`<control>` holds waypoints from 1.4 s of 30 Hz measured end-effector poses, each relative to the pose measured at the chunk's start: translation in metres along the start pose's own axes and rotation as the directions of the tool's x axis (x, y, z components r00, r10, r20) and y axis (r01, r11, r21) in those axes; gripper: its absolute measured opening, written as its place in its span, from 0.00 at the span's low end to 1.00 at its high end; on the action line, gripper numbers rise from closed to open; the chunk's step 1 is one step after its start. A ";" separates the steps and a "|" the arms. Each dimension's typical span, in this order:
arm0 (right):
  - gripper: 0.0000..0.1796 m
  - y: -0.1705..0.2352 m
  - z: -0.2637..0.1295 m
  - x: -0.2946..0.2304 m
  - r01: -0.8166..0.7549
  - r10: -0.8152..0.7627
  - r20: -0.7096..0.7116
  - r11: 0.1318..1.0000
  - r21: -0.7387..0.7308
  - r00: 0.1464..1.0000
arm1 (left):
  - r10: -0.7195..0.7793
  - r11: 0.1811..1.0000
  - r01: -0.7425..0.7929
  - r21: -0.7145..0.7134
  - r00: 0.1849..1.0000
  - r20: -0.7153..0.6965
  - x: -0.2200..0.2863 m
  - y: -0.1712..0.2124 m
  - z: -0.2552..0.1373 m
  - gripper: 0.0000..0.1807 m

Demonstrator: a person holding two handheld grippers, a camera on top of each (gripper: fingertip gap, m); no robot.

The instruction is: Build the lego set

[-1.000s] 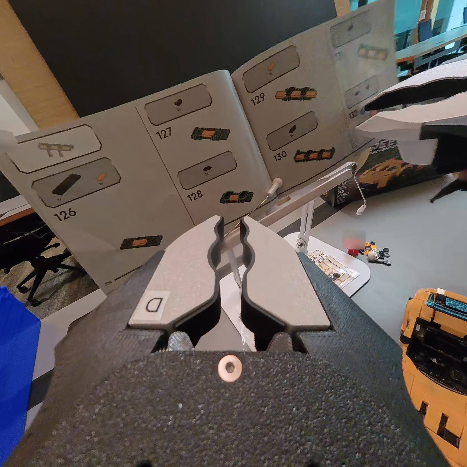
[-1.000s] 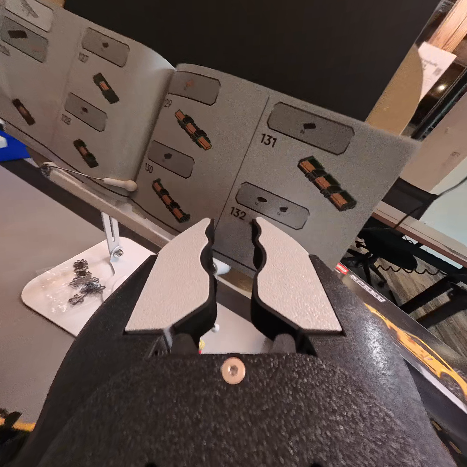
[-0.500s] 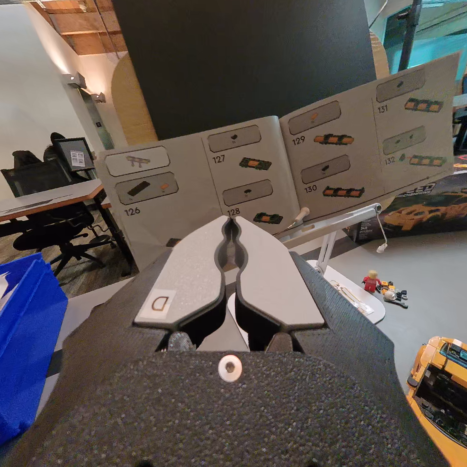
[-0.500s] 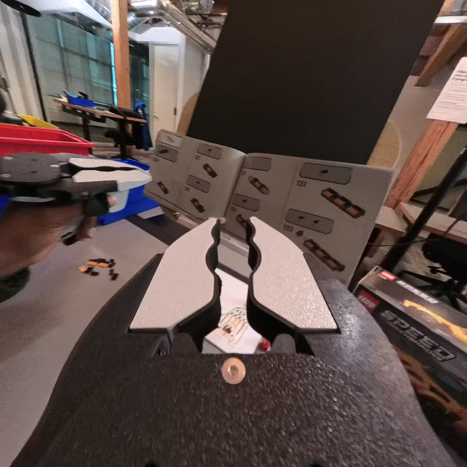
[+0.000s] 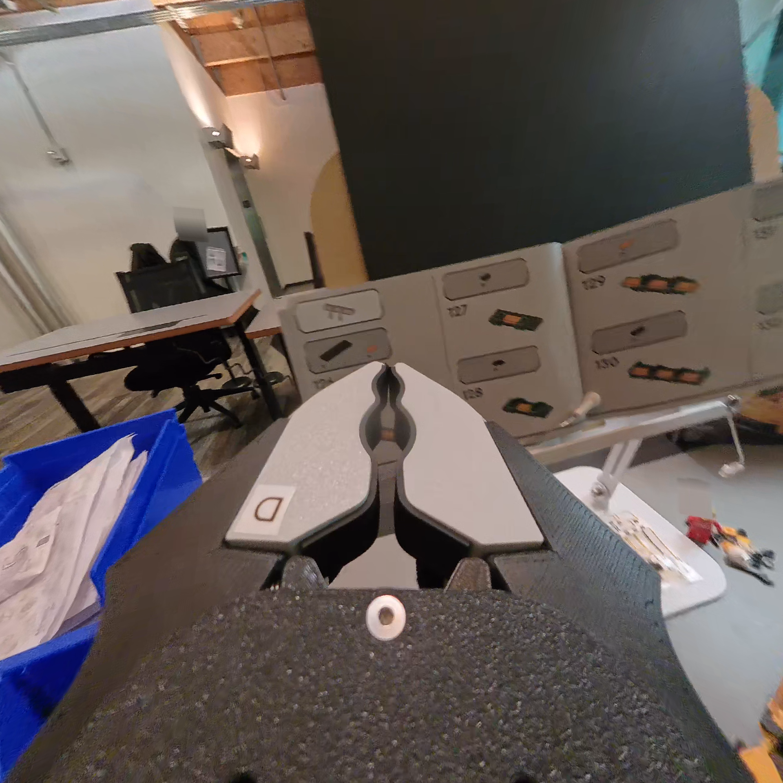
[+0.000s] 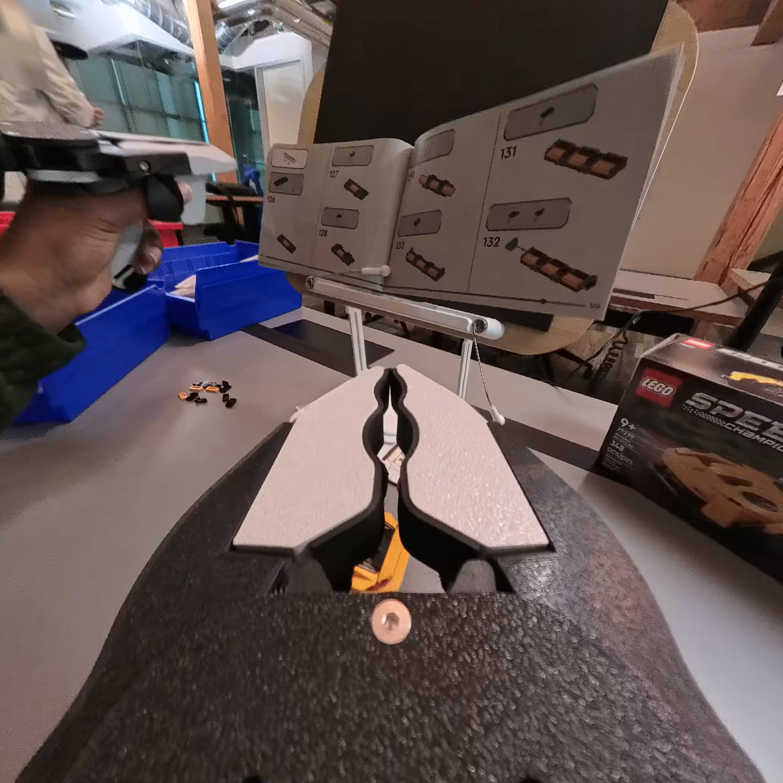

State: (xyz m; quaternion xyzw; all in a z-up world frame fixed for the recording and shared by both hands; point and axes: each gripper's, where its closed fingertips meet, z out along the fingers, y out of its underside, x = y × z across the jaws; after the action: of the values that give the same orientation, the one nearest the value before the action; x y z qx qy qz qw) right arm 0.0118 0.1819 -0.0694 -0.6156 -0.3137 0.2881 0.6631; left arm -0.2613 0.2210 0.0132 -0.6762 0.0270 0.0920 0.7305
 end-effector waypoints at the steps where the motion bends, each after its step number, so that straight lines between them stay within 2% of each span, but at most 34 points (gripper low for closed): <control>1: 0.00 0.002 -0.001 0.002 -0.003 0.003 -0.001 1.000 -0.002 1.000 | -0.021 1.000 0.021 0.011 1.000 0.021 -0.007 -0.001 0.001 0.00; 5: 0.00 0.003 -0.009 0.020 -0.022 0.024 -0.067 0.999 0.030 0.997 | -0.104 0.994 0.103 0.020 0.993 0.051 -0.029 0.006 0.010 0.00; 8: 0.00 0.001 -0.012 0.036 -0.021 0.029 -0.125 0.998 0.066 0.992 | -0.098 0.995 0.097 0.029 0.994 0.049 -0.031 0.014 0.011 0.00; 12: 0.00 0.011 -0.010 0.041 0.009 0.001 -0.131 0.997 0.072 0.991 | -0.075 0.996 0.073 0.043 0.996 0.048 -0.030 0.018 0.012 0.00; 16: 0.00 0.019 -0.008 0.042 0.079 -0.070 -0.127 0.995 0.067 0.989 | -0.139 0.986 0.137 0.097 0.990 0.008 -0.019 0.020 0.009 0.00; 19: 0.00 0.026 -0.005 0.044 0.120 -0.113 -0.134 0.992 0.041 0.984 | -0.239 0.966 0.243 0.093 0.970 -0.053 -0.004 0.030 0.010 0.00; 24: 0.00 0.024 -0.006 0.033 0.120 -0.115 -0.085 0.991 0.057 0.990 | -0.250 0.957 0.255 0.138 0.967 -0.052 -0.008 0.013 -0.001 0.00; 30: 0.00 0.020 -0.007 0.023 0.143 -0.139 -0.058 0.987 0.077 0.989 | -0.187 0.968 0.181 0.176 0.982 0.013 -0.027 -0.015 -0.016 0.00; 37: 0.00 0.022 -0.008 0.024 0.191 -0.182 -0.119 0.979 0.066 0.976 | -0.188 0.975 0.185 0.125 0.982 0.010 -0.032 -0.007 -0.013 0.00; 42: 0.03 0.014 0.002 0.023 0.112 -0.102 -0.162 0.992 0.055 0.982 | -0.165 0.981 0.164 0.104 0.986 0.005 -0.034 0.000 -0.008 0.00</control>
State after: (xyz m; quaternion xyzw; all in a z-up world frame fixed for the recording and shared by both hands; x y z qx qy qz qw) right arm 0.0250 0.2025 -0.0823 -0.5975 -0.2832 0.2120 0.7197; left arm -0.2938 0.2098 0.0179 -0.6368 -0.0289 0.0343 0.7697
